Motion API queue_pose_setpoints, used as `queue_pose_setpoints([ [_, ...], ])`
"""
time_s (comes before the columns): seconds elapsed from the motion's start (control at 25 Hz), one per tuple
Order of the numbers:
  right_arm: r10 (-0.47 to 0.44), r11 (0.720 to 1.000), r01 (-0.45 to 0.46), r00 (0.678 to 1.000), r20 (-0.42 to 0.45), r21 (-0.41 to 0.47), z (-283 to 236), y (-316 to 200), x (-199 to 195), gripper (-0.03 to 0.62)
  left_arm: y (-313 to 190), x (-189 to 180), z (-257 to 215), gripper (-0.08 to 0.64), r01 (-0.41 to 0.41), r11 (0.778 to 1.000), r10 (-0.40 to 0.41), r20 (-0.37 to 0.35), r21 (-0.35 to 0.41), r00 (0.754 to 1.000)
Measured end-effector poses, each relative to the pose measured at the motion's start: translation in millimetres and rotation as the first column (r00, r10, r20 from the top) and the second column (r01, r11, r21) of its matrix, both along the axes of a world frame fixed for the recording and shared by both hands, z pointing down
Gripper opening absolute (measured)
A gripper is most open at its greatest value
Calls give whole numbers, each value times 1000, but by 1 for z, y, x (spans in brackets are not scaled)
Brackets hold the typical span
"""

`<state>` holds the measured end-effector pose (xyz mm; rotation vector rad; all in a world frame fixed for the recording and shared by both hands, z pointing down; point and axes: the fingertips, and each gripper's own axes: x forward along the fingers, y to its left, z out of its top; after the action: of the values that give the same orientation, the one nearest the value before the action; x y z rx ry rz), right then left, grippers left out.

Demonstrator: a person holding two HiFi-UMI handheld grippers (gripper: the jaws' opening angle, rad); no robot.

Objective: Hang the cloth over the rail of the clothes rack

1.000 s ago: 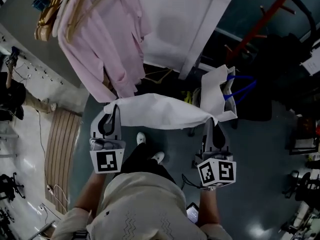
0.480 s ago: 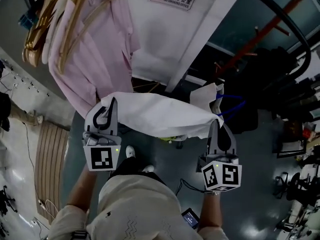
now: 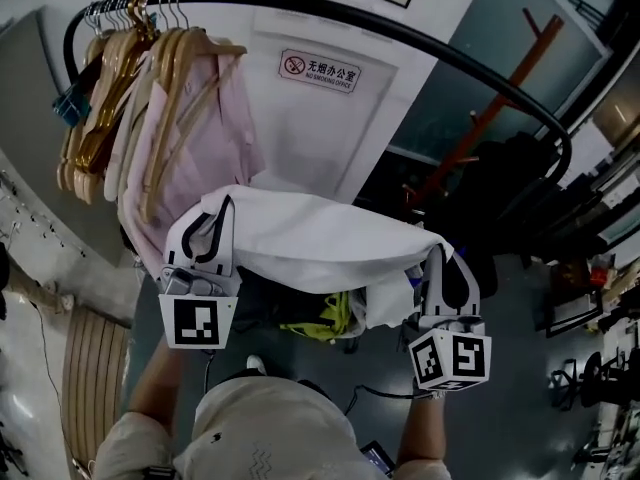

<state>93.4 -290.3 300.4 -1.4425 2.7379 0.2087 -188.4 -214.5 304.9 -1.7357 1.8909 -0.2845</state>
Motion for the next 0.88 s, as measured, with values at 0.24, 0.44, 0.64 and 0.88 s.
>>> queue_pose_setpoints([
  [0.24, 7, 998, -10, 998, 59, 61, -48, 0, -3, 25, 6, -4, -50, 21, -36, 997, 32, 62, 68, 998],
  [0.44, -3, 982, -9, 998, 62, 189, -105, -7, -9, 25, 4, -6, -98, 21, -18, 986, 5, 77, 166, 997],
  [0.64, 5, 940, -24, 998, 58, 341, -171, -15, -6, 25, 0, 0, -151, 21, -2, 959, -21, 78, 283, 997],
  [0.88, 4, 899, -53, 994, 114, 435, -246, -26, 4, 25, -4, 12, -221, 21, 6, 903, -86, 168, 429, 982],
])
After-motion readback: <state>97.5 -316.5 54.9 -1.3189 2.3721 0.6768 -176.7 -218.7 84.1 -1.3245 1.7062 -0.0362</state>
